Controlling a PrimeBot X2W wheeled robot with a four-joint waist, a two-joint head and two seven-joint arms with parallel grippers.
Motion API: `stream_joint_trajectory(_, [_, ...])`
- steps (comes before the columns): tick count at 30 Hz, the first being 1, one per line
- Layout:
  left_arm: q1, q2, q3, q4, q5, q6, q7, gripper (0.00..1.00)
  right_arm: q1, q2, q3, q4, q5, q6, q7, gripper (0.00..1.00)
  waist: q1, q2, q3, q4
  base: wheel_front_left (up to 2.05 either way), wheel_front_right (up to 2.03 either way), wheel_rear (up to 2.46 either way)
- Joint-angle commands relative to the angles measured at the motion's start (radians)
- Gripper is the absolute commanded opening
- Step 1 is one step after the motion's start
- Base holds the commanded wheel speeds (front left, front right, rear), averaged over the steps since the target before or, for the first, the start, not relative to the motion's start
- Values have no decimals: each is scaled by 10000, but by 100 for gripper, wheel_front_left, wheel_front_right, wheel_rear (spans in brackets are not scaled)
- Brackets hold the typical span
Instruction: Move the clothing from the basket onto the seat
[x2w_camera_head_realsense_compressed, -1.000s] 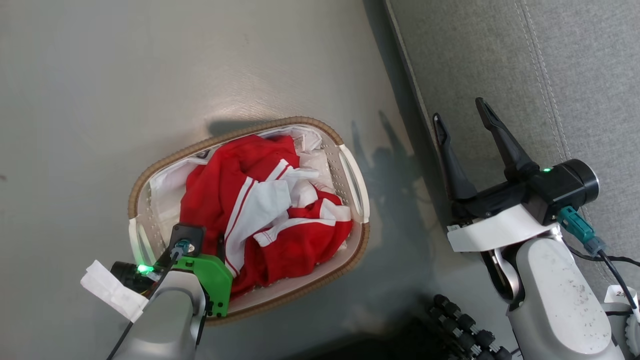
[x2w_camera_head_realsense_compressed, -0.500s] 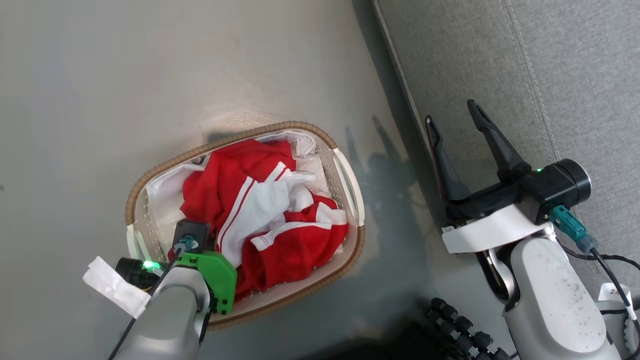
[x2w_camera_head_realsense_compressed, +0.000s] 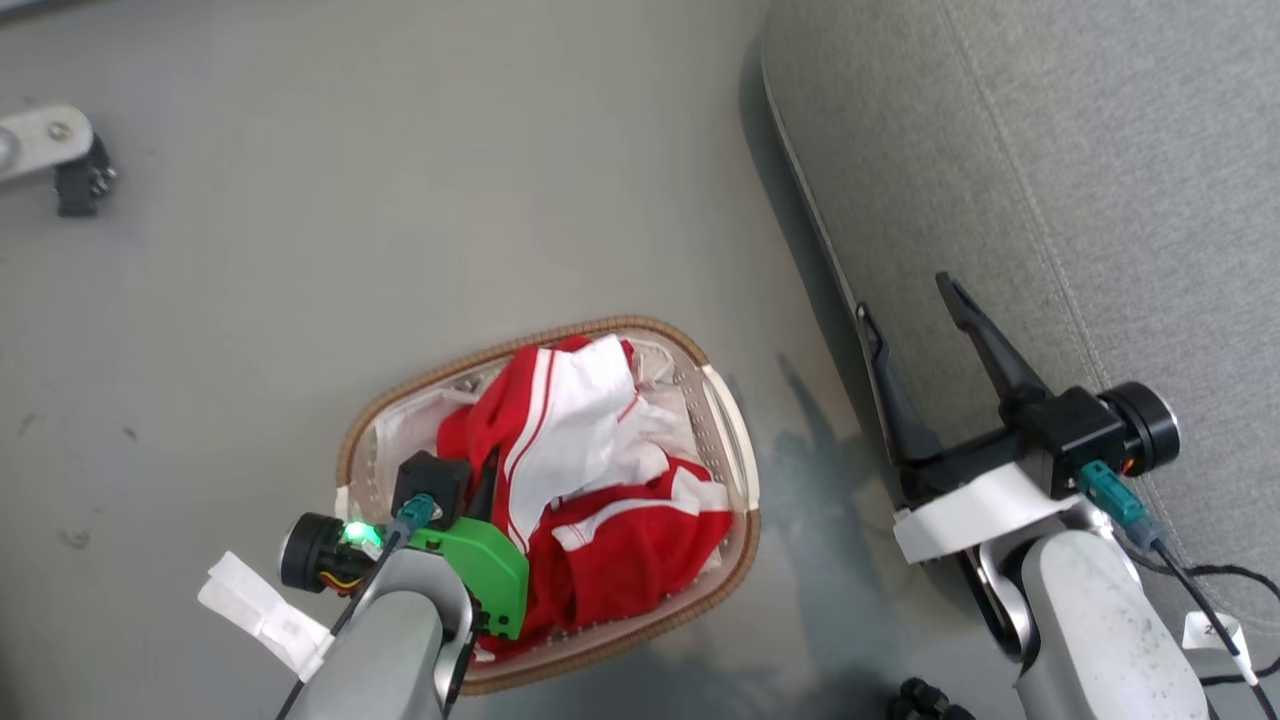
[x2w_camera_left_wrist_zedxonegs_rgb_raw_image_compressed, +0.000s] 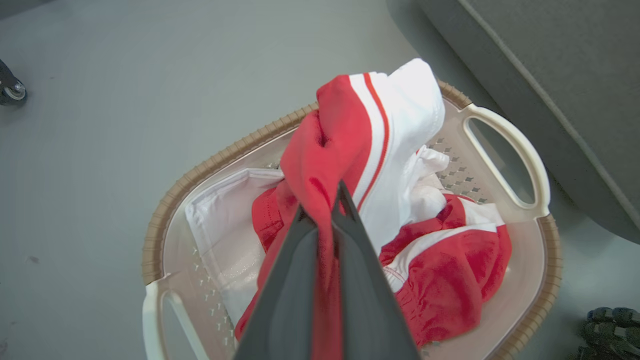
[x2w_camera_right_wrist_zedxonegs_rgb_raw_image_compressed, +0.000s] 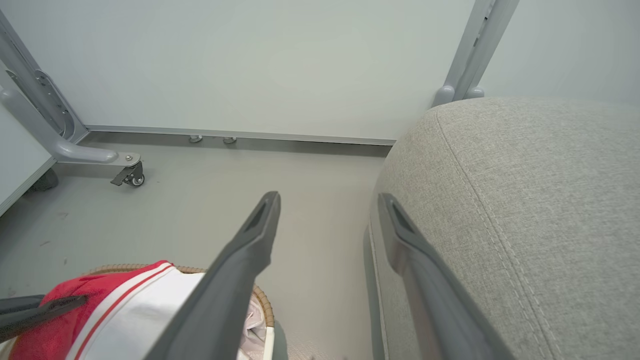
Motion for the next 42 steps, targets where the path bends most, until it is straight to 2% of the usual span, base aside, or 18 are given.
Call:
stream_joint_trajectory(1, [254, 9, -1, -236, 68, 18, 5, 0, 247, -40, -50, 77, -71, -6, -49, 100, 0, -1, -1191, 521, 0, 0, 0])
stream_joint_trajectory(12, [1363, 269, -22, -2858, 701, -164, 3, 0, 1678, -42, -517, 439, -469, -6, -49, 100, 0, -1, -3714, 1097, 0, 0, 0])
stream_joint_trajectory(21, [1413, 1040, -314, -4633, 1270, -464, 0, 0, 2730, -40, -619, 556, -597, -6, -49, 100, 0, -1, -5198, 1295, 0, 0, 0])
stream_joint_trajectory(32, [-277, 2180, -1214, -6230, 1654, -817, 777, 0, 2799, -39, -234, 550, -597, -6, -49, 100, 0, -1, -5783, 1463, 0, 0, 0])
stream_joint_trajectory(42, [-2102, 3007, -1819, -7216, 1270, -868, 1377, 0, 2392, -39, 466, 595, -730, -6, -49, 100, 0, -1, -6055, 1518, 0, 0, 0])
